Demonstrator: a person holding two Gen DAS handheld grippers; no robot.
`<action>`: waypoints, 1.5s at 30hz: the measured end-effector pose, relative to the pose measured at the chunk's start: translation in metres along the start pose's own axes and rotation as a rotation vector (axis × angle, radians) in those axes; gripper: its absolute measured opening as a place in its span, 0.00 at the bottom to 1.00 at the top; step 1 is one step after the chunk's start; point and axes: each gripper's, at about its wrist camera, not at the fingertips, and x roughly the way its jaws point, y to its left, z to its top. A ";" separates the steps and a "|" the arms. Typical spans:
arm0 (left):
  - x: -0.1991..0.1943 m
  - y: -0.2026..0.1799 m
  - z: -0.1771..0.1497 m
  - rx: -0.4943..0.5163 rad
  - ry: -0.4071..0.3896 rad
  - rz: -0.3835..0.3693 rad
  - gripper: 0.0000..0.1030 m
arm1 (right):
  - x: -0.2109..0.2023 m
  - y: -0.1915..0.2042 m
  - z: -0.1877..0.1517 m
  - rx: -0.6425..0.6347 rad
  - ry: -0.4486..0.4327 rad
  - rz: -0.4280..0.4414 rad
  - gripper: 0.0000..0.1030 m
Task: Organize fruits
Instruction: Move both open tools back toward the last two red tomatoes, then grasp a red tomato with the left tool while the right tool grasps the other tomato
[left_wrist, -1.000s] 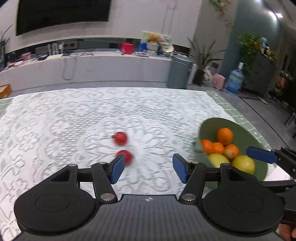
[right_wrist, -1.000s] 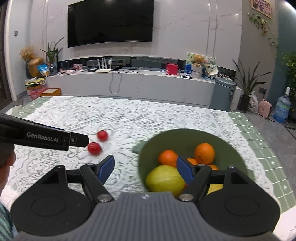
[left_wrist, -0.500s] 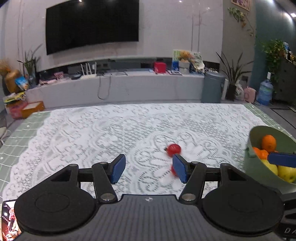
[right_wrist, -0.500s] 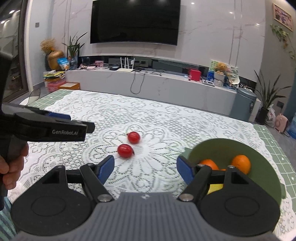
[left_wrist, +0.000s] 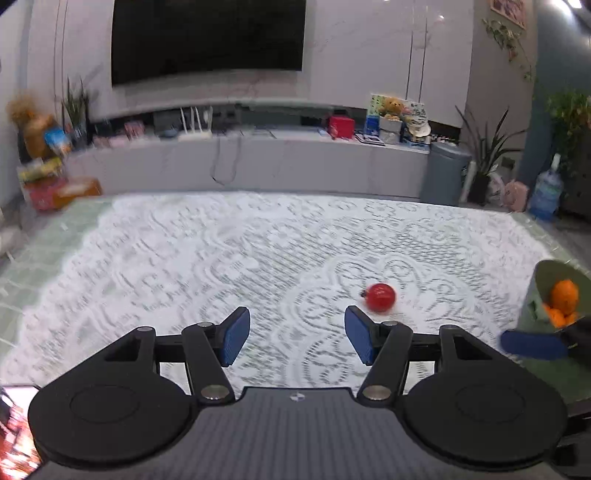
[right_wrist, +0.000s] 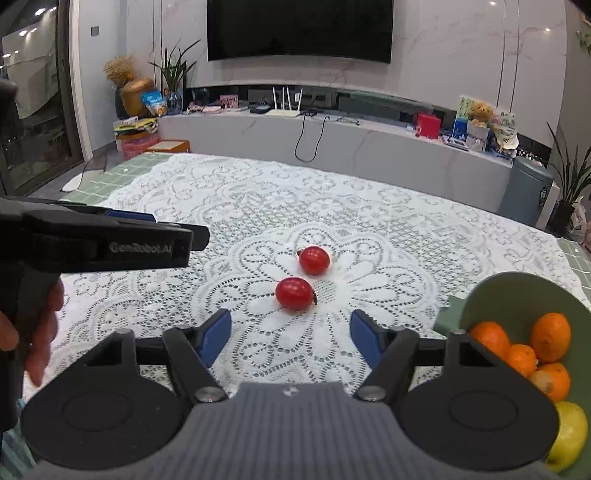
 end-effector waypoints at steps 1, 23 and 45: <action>0.003 0.003 0.000 -0.014 0.018 -0.013 0.68 | 0.004 0.000 0.001 -0.001 0.005 -0.002 0.56; 0.049 0.015 0.000 -0.055 0.162 -0.077 0.67 | 0.080 -0.007 0.019 0.003 0.064 0.018 0.39; 0.070 0.005 0.013 -0.062 0.176 -0.151 0.67 | 0.081 -0.016 0.031 -0.018 0.039 -0.108 0.32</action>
